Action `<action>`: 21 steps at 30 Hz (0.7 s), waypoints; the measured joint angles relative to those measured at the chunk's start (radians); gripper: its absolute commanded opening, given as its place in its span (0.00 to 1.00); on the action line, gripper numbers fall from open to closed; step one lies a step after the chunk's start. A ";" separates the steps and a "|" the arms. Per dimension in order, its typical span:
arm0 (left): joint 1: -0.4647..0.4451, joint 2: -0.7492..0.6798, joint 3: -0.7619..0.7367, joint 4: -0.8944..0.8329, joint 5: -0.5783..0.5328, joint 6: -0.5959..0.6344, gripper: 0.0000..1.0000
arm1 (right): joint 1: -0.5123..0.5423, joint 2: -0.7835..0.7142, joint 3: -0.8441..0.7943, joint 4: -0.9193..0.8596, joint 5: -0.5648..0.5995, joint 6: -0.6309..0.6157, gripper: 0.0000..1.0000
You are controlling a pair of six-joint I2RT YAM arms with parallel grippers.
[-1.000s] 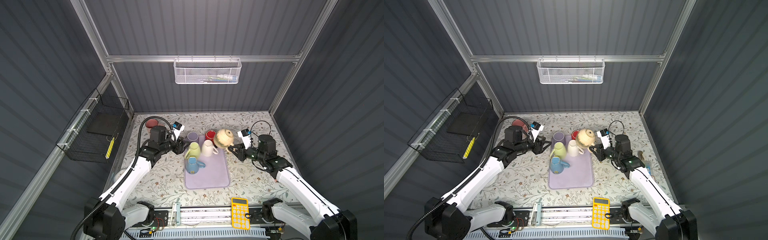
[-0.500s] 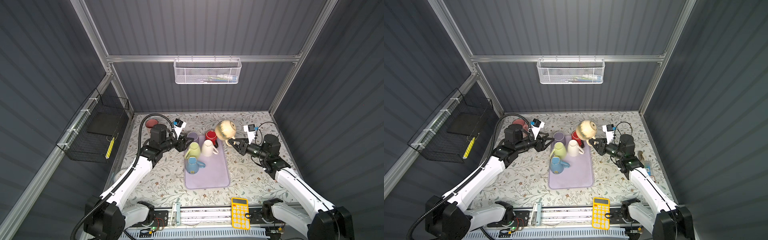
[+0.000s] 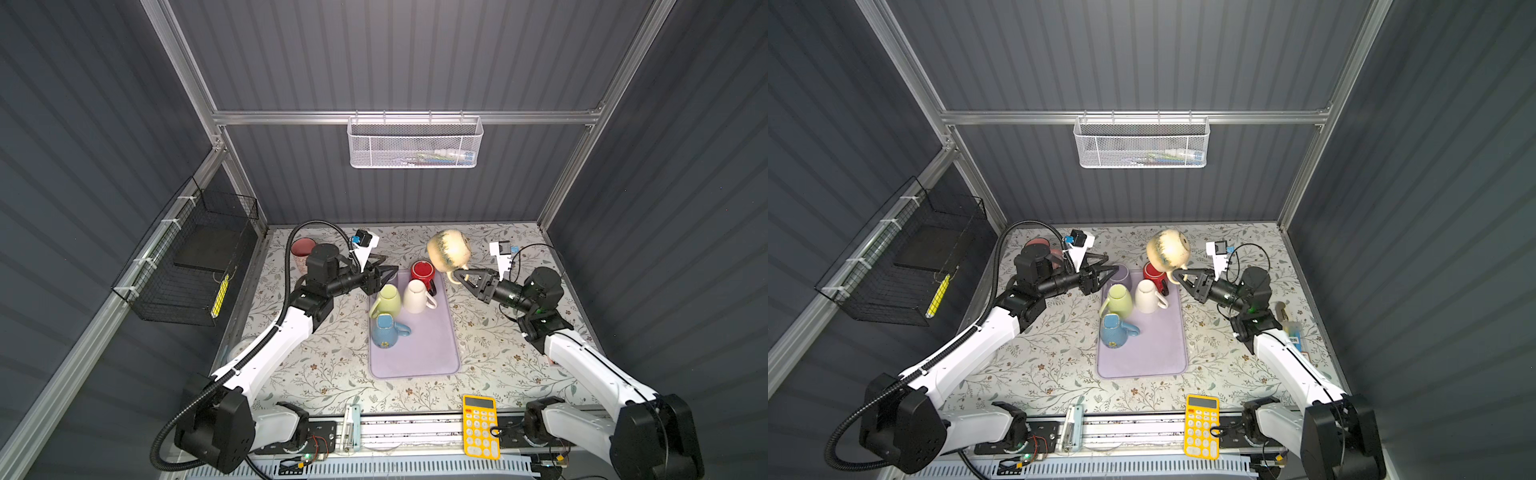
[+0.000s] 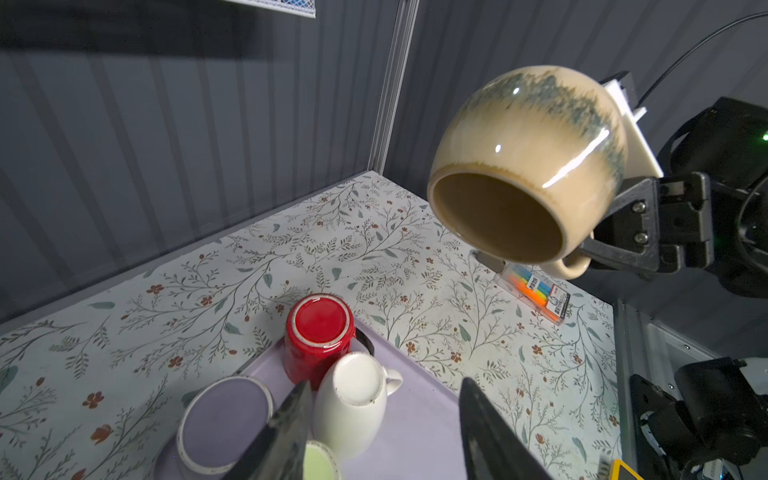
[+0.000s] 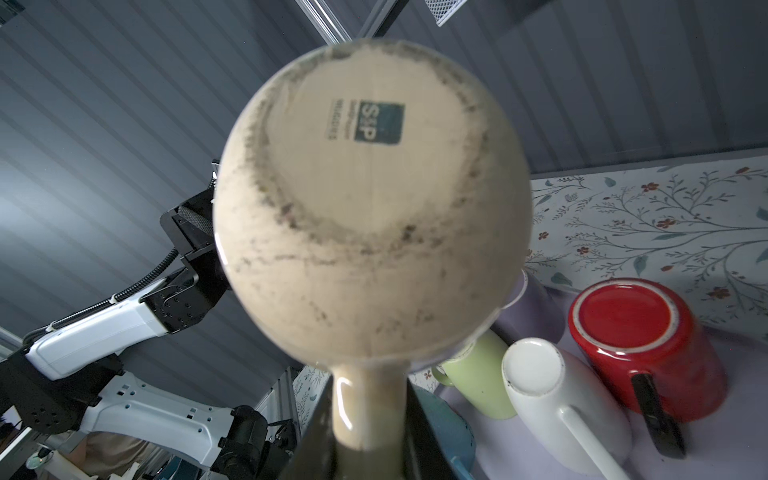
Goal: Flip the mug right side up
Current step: 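Lift the beige mug off the tray with the right gripper, then grasp the beige mug's rim with the left gripper while the right holds the handle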
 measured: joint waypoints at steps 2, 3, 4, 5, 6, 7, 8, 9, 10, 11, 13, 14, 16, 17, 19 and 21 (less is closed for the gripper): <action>-0.010 0.021 0.008 0.035 0.006 -0.005 0.57 | -0.002 0.026 -0.002 0.056 -0.018 0.040 0.01; -0.015 0.035 0.014 0.058 0.010 -0.010 0.57 | -0.002 0.043 -0.003 0.086 -0.027 0.065 0.01; -0.020 0.049 0.019 0.080 0.014 -0.015 0.57 | -0.002 0.055 -0.003 0.109 -0.033 0.085 0.01; -0.026 0.065 0.025 0.108 0.018 -0.022 0.57 | -0.002 0.069 -0.005 0.137 -0.039 0.109 0.01; -0.032 0.082 0.031 0.135 0.023 -0.028 0.57 | -0.002 0.080 -0.005 0.161 -0.046 0.132 0.01; -0.037 0.096 0.035 0.158 0.026 -0.032 0.57 | -0.002 0.089 -0.006 0.182 -0.052 0.149 0.01; -0.041 0.113 0.042 0.180 0.030 -0.039 0.57 | -0.002 0.098 -0.008 0.206 -0.058 0.172 0.01; -0.046 0.130 0.050 0.206 0.034 -0.045 0.57 | -0.002 0.106 -0.008 0.231 -0.065 0.193 0.00; -0.050 0.144 0.056 0.223 0.037 -0.050 0.57 | -0.002 0.114 -0.008 0.254 -0.071 0.210 0.00; -0.052 0.160 0.064 0.245 0.042 -0.056 0.57 | -0.002 0.124 -0.008 0.283 -0.075 0.230 0.00; -0.057 0.185 0.077 0.283 0.049 -0.066 0.57 | -0.002 0.141 -0.008 0.325 -0.081 0.261 0.00; -0.058 0.198 0.084 0.305 0.052 -0.074 0.57 | -0.001 0.151 -0.008 0.348 -0.084 0.279 0.00; -0.062 0.220 0.097 0.341 0.057 -0.083 0.56 | 0.003 0.167 -0.008 0.381 -0.089 0.303 0.00; -0.064 0.229 0.102 0.357 0.060 -0.087 0.56 | 0.005 0.175 -0.008 0.394 -0.091 0.315 0.00; -0.068 0.244 0.112 0.385 0.067 -0.095 0.56 | 0.012 0.190 -0.008 0.418 -0.096 0.331 0.00; -0.070 0.259 0.122 0.412 0.073 -0.105 0.56 | 0.021 0.207 -0.008 0.443 -0.101 0.348 0.00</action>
